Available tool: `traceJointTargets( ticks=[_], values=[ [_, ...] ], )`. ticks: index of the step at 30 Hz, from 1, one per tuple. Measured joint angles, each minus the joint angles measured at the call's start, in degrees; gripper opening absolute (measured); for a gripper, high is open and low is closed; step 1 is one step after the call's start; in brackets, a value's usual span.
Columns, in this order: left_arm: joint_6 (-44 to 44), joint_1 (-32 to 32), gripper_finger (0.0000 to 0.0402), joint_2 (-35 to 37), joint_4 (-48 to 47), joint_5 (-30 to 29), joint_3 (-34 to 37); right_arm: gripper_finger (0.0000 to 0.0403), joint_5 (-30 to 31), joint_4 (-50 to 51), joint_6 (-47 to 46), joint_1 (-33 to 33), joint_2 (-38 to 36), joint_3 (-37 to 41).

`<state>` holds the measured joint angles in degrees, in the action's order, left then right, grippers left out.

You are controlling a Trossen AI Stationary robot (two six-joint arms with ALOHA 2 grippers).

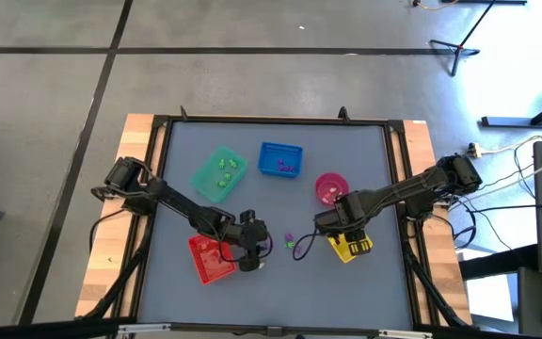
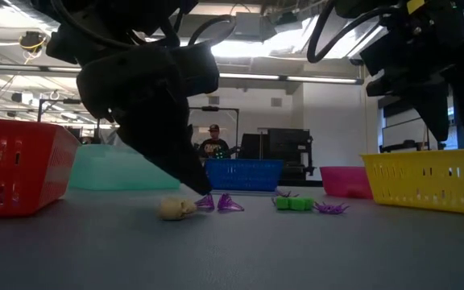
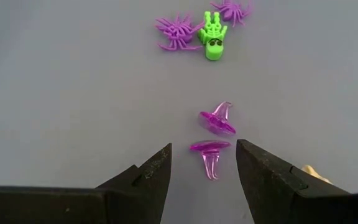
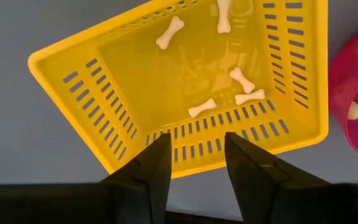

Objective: Sort Halloween decoration
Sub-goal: Put the purple witch hat toy into the orange bin

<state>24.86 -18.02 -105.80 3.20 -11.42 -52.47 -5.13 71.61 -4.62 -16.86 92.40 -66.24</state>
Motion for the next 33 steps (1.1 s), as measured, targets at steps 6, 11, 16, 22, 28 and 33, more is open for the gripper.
traceJointTargets(
  ticks=[6, 11, 16, 22, 28, 33],
  values=[
    [-0.04, 0.0, 0.0164, 0.0, 0.0, -0.88, 0.0, 0.0147, 0.0, 0.0, 0.0, 0.0, 0.0, 0.0],
    [-1.01, -0.33, 0.0164, 0.0, 0.07, -0.9, 0.0, 0.0147, -0.02, 0.0, 0.0, 0.0, 0.0, 0.0],
    [-1.7, -0.85, 0.0164, 0.0, 0.31, -1.11, 0.0, 0.0147, -0.02, 0.0, 0.0, 0.0, 0.0, -0.01],
    [-1.77, -0.74, 0.0164, -0.69, 1.09, -1.24, -0.03, 0.0147, -0.02, 0.0, 0.0, -0.01, 0.0, 0.0],
    [-2.5, -0.79, 0.0164, -4.09, 4.2, -0.95, -0.15, 0.0147, -0.02, -0.17, 0.0, 0.0, 0.0, -0.02],
    [-2.77, -0.83, 0.0164, -4.87, 4.67, -1.76, -0.22, 0.0147, 0.0, -0.2, 0.0, 0.0, 0.0, -0.02]
  ],
)
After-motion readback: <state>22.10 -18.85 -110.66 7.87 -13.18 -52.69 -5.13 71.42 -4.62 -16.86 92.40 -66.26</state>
